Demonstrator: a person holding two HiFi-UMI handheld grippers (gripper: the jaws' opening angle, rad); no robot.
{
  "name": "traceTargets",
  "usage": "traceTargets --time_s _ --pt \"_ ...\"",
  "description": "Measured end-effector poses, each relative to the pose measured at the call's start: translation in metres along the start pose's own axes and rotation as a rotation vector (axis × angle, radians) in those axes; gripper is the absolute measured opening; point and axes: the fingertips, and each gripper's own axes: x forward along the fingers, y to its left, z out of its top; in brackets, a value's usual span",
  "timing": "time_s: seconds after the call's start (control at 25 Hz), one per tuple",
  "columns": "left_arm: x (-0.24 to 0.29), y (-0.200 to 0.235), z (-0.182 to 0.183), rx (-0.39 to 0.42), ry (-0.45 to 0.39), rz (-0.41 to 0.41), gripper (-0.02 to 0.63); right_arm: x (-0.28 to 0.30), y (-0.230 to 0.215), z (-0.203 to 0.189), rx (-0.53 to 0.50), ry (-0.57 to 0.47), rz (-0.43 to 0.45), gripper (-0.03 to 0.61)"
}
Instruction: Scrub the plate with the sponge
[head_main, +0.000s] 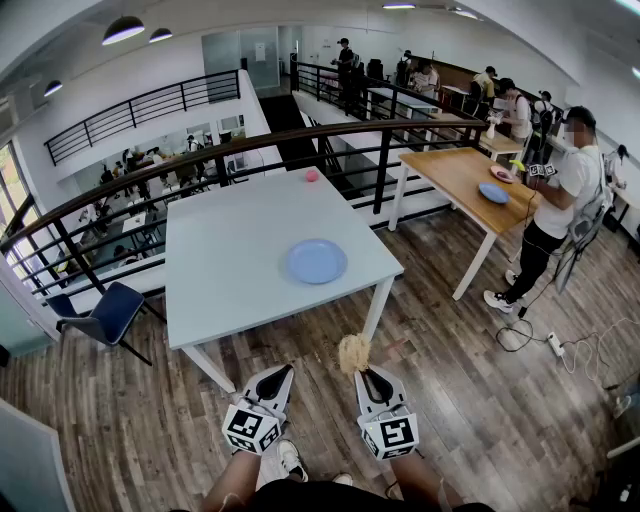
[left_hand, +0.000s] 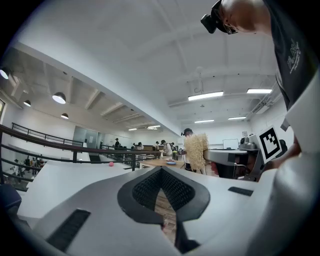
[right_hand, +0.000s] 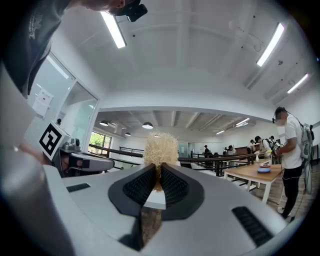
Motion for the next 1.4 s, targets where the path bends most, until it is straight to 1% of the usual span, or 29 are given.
traceTargets --time_s 0.2,0.36,0.56,0.76,0.88,1.12,1.4 --pt "-0.009 -0.002 -0.001 0.014 0.001 0.009 0.012 -0.003 0.010 -0.002 -0.014 -0.003 0.028 0.043" --pt "-0.012 -0.001 -0.005 0.016 -0.003 0.021 0.012 -0.006 0.013 -0.004 -0.018 0.008 0.023 0.043" --pt "-0.011 0.007 -0.004 0.011 -0.009 0.031 0.012 0.001 0.017 -0.003 -0.027 0.015 0.042 0.044" --pt "-0.008 0.012 -0.004 0.001 0.002 0.020 0.012 0.010 0.020 0.006 0.031 -0.017 0.067 0.046" --pt "-0.002 0.017 -0.002 0.002 0.003 0.011 0.012 0.019 0.019 0.008 0.039 -0.018 0.068 0.046" --pt "0.002 0.033 -0.003 -0.003 0.009 0.007 0.012 0.036 0.021 0.004 0.030 0.007 0.054 0.044" --pt "0.007 0.068 -0.003 -0.022 0.009 0.009 0.012 0.070 0.031 0.003 0.018 0.021 0.071 0.044"
